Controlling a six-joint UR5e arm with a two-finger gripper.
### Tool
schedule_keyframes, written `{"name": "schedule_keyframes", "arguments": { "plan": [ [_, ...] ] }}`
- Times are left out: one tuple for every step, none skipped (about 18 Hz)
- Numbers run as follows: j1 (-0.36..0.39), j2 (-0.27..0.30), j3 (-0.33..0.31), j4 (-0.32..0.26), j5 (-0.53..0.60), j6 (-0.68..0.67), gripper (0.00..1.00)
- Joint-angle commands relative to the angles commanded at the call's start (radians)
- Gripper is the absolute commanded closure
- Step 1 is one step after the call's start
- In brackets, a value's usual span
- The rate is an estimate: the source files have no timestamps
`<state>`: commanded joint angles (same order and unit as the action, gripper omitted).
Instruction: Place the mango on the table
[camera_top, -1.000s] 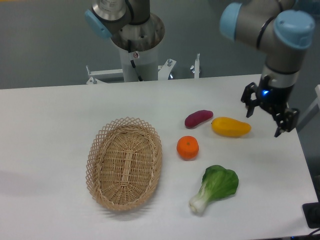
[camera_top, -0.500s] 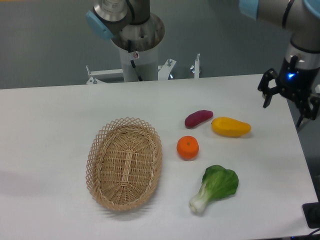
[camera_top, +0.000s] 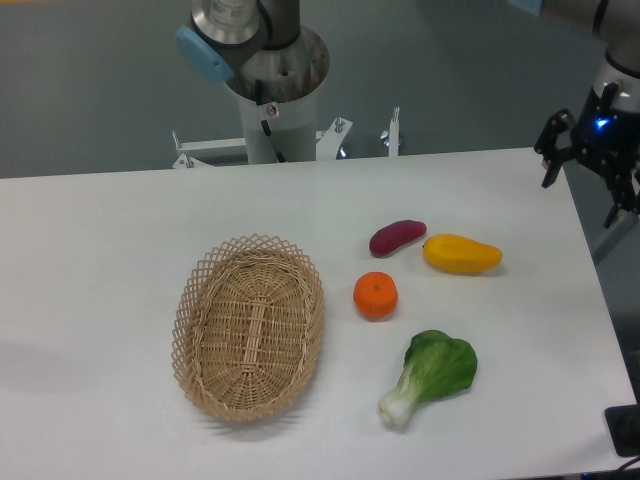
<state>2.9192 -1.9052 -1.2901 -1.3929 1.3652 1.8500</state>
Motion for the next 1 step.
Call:
{"name": "schedule_keyframes", "arguments": {
  "plan": [
    [0.002, 0.0, 0.0, 0.0, 0.0, 0.0, 0.0]
  ]
}}
